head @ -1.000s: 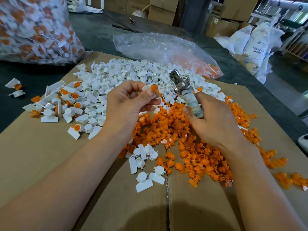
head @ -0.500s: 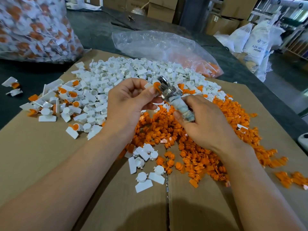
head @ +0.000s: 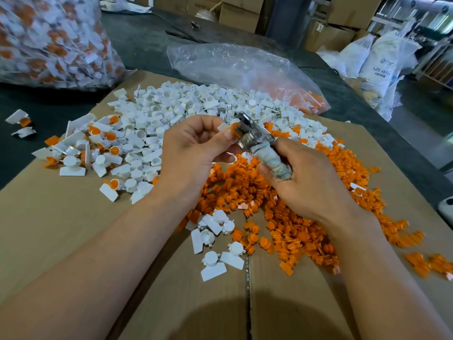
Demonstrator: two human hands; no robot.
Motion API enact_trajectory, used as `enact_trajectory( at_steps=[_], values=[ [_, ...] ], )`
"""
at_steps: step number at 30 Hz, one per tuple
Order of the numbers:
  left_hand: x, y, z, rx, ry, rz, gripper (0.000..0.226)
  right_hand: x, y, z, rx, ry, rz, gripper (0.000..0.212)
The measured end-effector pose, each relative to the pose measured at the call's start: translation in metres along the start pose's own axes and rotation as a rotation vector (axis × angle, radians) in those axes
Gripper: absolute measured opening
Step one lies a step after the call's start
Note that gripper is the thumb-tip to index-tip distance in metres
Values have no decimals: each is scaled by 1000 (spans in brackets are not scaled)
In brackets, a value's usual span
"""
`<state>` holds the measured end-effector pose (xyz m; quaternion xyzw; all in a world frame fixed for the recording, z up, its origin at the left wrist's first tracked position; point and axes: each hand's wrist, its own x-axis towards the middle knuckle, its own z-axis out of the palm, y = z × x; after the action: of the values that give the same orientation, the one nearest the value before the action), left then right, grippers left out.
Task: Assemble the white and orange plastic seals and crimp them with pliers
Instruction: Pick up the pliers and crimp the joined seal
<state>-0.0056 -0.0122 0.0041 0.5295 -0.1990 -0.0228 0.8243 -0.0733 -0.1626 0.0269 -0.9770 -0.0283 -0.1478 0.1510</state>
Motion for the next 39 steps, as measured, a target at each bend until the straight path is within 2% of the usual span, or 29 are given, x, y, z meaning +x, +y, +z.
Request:
enact_trajectory(
  at_steps=[9,28,39],
  values=[
    [-1,0,-1,-7,34,-29,15,1,0,2,77,-6,-4,18],
    [-2,3,1,-22,88,-99,16,2,-1,8,25,22,7,18],
    [-2,8,3,-17,88,-298,23,6,33,0,-50,70,288,42]
  ],
)
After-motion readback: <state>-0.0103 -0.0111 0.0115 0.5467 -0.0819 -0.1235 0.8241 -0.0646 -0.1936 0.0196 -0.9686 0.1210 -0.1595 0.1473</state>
